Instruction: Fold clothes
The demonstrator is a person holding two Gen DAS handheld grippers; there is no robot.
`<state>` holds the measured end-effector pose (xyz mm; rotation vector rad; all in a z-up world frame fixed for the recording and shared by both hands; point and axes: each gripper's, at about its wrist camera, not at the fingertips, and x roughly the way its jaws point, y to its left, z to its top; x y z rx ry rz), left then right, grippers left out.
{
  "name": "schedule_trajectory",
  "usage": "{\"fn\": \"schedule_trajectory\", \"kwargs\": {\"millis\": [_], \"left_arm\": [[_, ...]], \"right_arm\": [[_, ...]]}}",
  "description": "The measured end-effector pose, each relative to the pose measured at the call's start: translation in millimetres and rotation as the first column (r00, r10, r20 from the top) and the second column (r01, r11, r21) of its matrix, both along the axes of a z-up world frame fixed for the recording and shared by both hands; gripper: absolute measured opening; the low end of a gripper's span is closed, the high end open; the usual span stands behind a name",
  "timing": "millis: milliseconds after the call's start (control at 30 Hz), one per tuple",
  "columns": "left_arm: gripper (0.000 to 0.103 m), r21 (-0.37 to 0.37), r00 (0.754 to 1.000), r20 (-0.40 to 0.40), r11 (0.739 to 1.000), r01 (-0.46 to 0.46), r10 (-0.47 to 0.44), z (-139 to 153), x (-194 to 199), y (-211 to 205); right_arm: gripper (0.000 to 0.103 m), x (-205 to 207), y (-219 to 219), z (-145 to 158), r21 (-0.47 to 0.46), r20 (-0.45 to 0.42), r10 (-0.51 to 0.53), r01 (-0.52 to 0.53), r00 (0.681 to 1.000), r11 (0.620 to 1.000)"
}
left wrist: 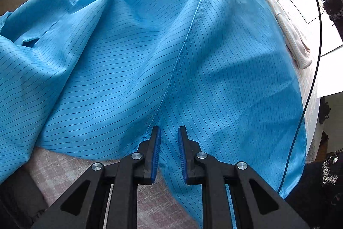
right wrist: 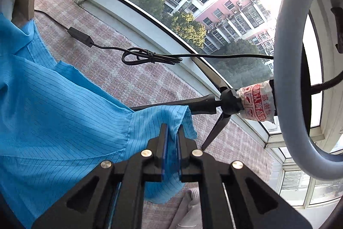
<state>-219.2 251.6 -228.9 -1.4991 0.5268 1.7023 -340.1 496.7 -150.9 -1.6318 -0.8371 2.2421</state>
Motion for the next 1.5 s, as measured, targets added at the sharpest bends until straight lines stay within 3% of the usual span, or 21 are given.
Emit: {"fn": "schedule_trajectory", "kwargs": {"millis": [100, 133, 233, 333, 433, 567, 633, 667, 700, 733, 833, 933, 1067, 1133, 1200, 1300, 1367, 1500], "left_arm": [[0.016, -0.011, 0.996, -0.076, 0.999, -0.035, 0.034, 24.5, -8.6, -25.0], [0.018, -0.013, 0.993, -0.103, 0.998, -0.055, 0.053, 35.1, -14.1, -36.8], [0.027, -0.033, 0.97, -0.208, 0.991, -0.132, 0.122, 67.3, -45.5, -70.9], [0.031, -0.062, 0.933, -0.312, 0.976, -0.208, 0.179, 91.3, -98.7, -90.2], [0.039, -0.061, 0.923, -0.337, 0.974, -0.219, 0.187, 98.8, -151.0, -89.8], [0.043, -0.12, 0.949, -0.296, 0.981, -0.153, 0.112, 78.1, -200.3, -70.6], [0.043, -0.196, 0.962, -0.269, 0.975, -0.109, 0.053, 58.3, -199.3, -57.3], [0.03, -0.229, 0.966, -0.255, 0.969, -0.093, 0.032, 50.2, -198.9, -53.5], [0.003, -0.256, 0.969, -0.244, 0.963, -0.09, 0.026, 45.0, -198.4, -54.4], [0.003, -0.267, 0.97, -0.242, 0.959, -0.093, 0.026, 43.6, -197.8, -56.8], [0.002, -0.207, 0.956, -0.28, 0.967, -0.145, 0.083, 68.9, -195.7, -76.6], [0.002, -0.123, 0.926, -0.326, 0.962, -0.242, 0.191, 111.9, -196.6, -109.7], [0.003, -0.008, 0.875, -0.35, 0.933, -0.359, 0.334, 161.0, -201.0, -158.4], [0.003, -0.037, 0.842, -0.385, 0.905, -0.423, 0.378, 161.4, -207.8, -181.0], [0.006, -0.087, 0.826, -0.371, 0.87, -0.486, 0.424, 147.8, -218.6, -202.5], [0.007, -0.158, 0.794, -0.416, 0.825, -0.543, 0.443, 133.1, -222.9, -225.1], [0.01, -0.104, 0.787, -0.388, 0.826, -0.554, 0.479, 144.8, -220.8, -239.5], [0.035, -0.044, 0.764, -0.418, 0.829, -0.557, 0.491, 177.8, -214.5, -257.7]], "right_arm": [[0.036, 5.0, 3.3, -7.7, 0.081, 0.03, -0.011, 0.008, 0.999, 0.997], [0.037, 11.2, 5.4, -1.9, 0.072, 0.033, -0.009, 0.007, 0.999, 0.997], [0.037, 35.8, 10.0, 35.3, -0.049, -0.009, -0.018, 0.018, 1.0, 0.999], [0.048, 52.8, 4.2, 69.7, -0.174, -0.066, -0.012, 0.0, 0.998, 0.985], [0.048, 59.0, -17.8, 82.3, -0.272, -0.1, 0.022, -0.048, 0.995, 0.961], [0.049, 58.9, -58.5, 51.1, -0.373, -0.057, 0.085, -0.1, 0.995, 0.922], [0.049, 55.7, -70.9, 20.7, -0.358, -0.013, 0.097, -0.095, 0.995, 0.929], [0.049, 54.4, -75.8, 5.9, -0.35, 0.009, 0.1, -0.091, 0.995, 0.932], [0.049, 53.3, -76.4, -8.4, -0.336, 0.031, 0.093, -0.077, 0.995, 0.939], [0.049, 52.4, -73.3, -22.3, -0.319, 0.054, 0.077, -0.056, 0.996, 0.946], [0.049, 50.3, -58.3, -57.0, -0.23, 0.105, 0.014, 0.011, 0.994, 0.973], [0.049, 51.9, -38.0, -75.9, -0.148, 0.13, -0.048, 0.067, 0.99, 0.987], [0.05, 55.9, -27.8, -85.9, -0.135, 0.145, -0.063, 0.082, 0.988, 0.987], [0.051, 56.3, -26.7, -87.3, -0.118, 0.147, -0.071, 0.088, 0.987, 0.989], [0.051, 55.8, -26.3, -87.0, -0.115, 0.145, -0.079, 0.096, 0.986, 0.989], [0.052, 55.8, -27.4, -87.1, -0.103, 0.151, -0.075, 0.091, 0.986, 0.991], [0.052, 55.9, -28.1, -86.9, -0.1, 0.159, -0.075, 0.092, 0.984, 0.991], [0.052, 56.1, -31.5, -86.9, -0.083, 0.172, -0.07, 0.085, 0.983, 0.993]]}}
